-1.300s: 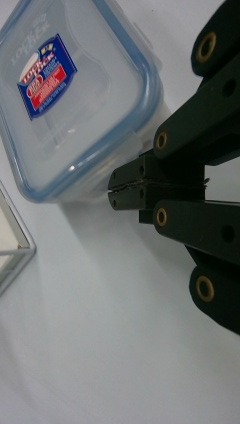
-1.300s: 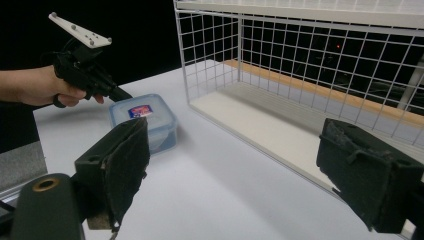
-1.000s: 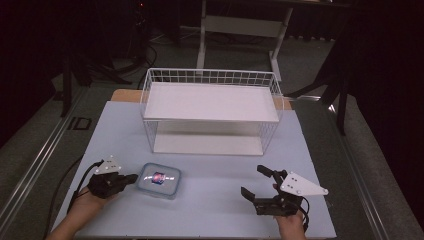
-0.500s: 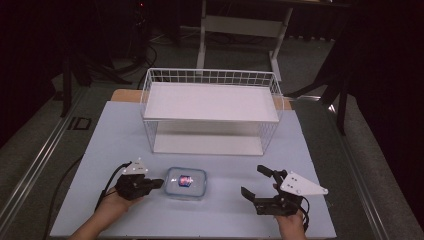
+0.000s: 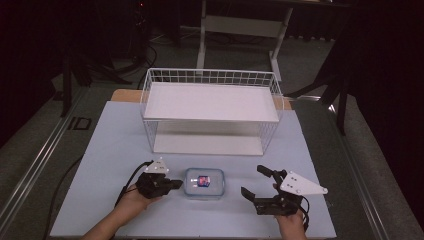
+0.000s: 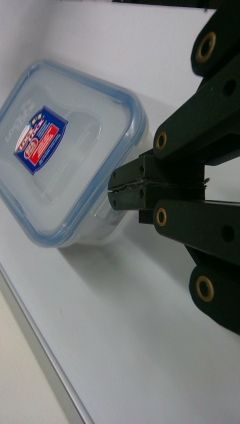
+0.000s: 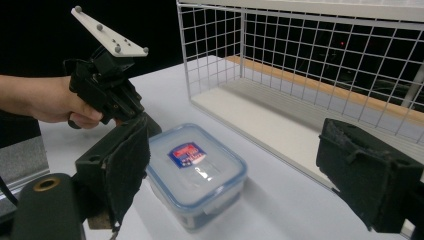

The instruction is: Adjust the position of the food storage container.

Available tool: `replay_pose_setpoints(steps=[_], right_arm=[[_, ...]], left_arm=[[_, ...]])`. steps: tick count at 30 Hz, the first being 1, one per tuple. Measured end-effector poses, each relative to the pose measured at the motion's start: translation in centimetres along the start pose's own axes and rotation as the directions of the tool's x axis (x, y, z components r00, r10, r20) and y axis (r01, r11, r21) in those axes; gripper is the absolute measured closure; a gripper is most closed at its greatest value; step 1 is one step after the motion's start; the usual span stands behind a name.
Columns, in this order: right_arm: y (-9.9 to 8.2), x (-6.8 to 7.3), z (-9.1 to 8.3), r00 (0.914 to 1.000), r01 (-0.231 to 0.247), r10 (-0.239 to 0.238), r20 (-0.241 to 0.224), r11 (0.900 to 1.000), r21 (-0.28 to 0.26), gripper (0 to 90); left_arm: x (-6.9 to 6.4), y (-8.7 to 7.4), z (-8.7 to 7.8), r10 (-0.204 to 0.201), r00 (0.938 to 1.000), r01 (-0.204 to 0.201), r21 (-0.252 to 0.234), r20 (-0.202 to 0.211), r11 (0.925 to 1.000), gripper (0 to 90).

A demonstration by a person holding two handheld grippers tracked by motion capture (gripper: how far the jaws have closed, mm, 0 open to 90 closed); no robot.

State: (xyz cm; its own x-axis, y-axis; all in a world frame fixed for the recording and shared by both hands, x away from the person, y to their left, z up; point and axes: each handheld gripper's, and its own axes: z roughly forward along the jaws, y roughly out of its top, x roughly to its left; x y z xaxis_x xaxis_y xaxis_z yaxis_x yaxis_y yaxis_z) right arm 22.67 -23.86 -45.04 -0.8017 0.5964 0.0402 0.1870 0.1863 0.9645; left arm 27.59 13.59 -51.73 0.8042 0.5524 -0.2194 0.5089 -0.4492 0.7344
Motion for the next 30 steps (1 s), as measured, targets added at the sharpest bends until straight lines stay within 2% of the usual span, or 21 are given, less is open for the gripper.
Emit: replay_pose_setpoints(steps=[10, 13, 21, 24, 26, 27, 28, 30], right_arm=[[-0.1, 0.0, 0.1, 1.0000, 0.005, -0.005, 0.000, 1.0000, 0.003, 13.7], [-0.1, 0.0, 0.2, 1.0000, 0.006, -0.006, -0.002, 1.0000, 0.006, 13.6], [-0.3, 0.1, 0.3, 1.0000, 0.008, -0.008, -0.002, 0.9999, 0.007, 13.6], [-0.3, 0.2, 0.4, 0.9999, 0.010, -0.010, 0.009, 0.9998, 0.017, 13.7], [-0.3, 0.4, 0.5, 0.9991, 0.028, -0.029, 0.031, 0.9989, 0.037, 18.4], [-0.4, 0.5, 0.5, 0.9977, 0.049, -0.050, 0.046, 0.9981, 0.037, 18.0], [-0.3, 0.7, 0.7, 0.9963, 0.056, -0.060, 0.062, 0.9968, 0.056, 17.1], [-0.3, 0.5, 0.9, 0.9979, 0.047, -0.051, 0.041, 0.9959, 0.078, 17.1]], left_arm=[[-0.8, 1.0, 1.5, 0.017, 0.9996, -0.017, 0.002, 0.022, 0.9998, 90.0], [-0.9, 1.1, 1.6, 0.032, 0.9993, -0.032, 0.005, 0.017, 0.9995, 90.0], [-0.9, 1.5, 1.3, 0.023, 0.9997, -0.023, -0.011, 0.009, 0.9997, 89.3], [-1.2, 1.6, 0.6, 0.015, 0.9996, -0.014, -0.040, 0.024, 0.9991, 75.4], [-1.5, 1.7, 0.0, 0.018, 0.9995, -0.016, -0.069, 0.027, 0.9975, 58.1], [-1.7, 1.8, -0.4, 0.024, 0.9993, -0.021, -0.096, 0.028, 0.9952, 50.6], [-1.8, 1.8, -0.8, 0.035, 0.9982, -0.028, -0.124, 0.049, 0.9919, 40.3], [-2.0, 2.0, -1.5, 0.027, 0.9992, -0.021, -0.177, 0.031, 0.9841, 25.6]])
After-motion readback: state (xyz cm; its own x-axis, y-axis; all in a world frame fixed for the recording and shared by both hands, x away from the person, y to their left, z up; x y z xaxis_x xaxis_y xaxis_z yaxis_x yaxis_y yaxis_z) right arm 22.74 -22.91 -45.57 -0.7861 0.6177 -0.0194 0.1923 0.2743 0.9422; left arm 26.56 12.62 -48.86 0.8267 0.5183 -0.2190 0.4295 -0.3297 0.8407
